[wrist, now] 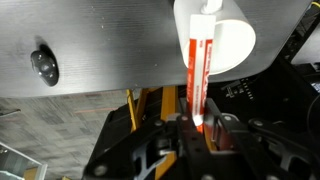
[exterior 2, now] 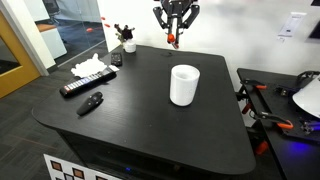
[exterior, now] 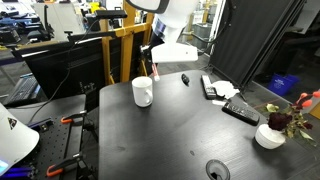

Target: Put the marker in the cup

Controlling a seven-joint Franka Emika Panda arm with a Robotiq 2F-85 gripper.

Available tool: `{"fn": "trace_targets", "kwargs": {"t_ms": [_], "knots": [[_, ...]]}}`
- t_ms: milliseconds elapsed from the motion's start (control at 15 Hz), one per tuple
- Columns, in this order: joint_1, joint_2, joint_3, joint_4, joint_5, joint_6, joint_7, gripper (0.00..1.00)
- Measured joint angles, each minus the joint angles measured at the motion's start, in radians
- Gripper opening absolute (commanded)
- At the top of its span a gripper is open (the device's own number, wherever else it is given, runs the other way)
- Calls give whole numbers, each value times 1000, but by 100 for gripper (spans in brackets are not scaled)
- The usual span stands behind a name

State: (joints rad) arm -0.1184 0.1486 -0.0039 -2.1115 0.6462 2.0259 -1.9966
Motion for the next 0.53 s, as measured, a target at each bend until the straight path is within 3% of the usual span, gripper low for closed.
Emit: {"fn": "trace_targets", "kwargs": {"t_ms": [533], "knots": [[-35,46,-22,68,115,-232,-182,5]]}}
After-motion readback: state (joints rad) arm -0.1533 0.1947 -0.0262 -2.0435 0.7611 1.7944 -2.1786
